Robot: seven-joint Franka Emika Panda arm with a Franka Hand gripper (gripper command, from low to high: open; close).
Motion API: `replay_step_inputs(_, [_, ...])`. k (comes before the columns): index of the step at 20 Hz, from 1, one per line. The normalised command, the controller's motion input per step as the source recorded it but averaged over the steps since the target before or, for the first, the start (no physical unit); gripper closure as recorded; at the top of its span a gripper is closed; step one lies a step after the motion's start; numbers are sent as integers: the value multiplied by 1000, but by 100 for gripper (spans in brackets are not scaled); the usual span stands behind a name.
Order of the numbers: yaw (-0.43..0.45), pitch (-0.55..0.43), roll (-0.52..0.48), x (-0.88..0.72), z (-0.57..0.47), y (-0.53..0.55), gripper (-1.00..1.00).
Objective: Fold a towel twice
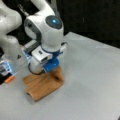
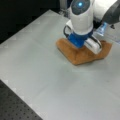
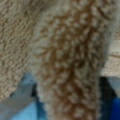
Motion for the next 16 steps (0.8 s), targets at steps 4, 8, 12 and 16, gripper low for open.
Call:
replay_step_inputs(4, [79, -230, 121, -322, -90, -244, 100])
replay_step_inputs(8, [109, -205, 67, -316, 0, -295, 100])
replay_step_inputs(12, [181, -198, 39, -289, -37, -321, 100])
replay_step_inputs(16, [223, -199, 24, -268, -111, -333, 100])
